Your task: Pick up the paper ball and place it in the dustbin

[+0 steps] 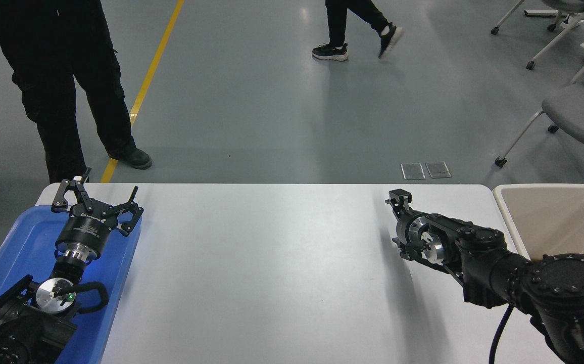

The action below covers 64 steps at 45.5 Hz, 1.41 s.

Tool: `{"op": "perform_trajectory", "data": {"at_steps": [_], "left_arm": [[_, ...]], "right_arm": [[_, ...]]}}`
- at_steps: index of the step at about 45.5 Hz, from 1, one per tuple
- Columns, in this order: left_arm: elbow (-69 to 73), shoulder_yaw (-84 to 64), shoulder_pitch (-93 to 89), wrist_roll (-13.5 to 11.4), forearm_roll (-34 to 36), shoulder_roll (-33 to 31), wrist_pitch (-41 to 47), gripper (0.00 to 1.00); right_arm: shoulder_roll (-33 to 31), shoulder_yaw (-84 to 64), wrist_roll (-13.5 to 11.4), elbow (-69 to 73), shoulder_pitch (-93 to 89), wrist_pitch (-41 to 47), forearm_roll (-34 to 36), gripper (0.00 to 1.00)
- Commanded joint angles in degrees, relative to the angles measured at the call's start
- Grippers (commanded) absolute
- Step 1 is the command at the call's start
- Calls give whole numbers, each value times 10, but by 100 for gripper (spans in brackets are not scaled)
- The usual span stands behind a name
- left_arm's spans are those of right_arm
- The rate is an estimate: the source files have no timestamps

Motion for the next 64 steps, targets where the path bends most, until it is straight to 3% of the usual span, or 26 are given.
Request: {"op": "perform_trajectory", "data": {"at_steps": [1, 64], "left_arm": [[0, 0, 0, 0, 0, -1, 0, 99], [0, 0, 0, 0, 0, 0, 0, 99]], "right_arm": [[0, -1, 0, 0, 0, 0, 0, 100], [0, 0, -1, 3, 0, 1, 0, 100]]}}
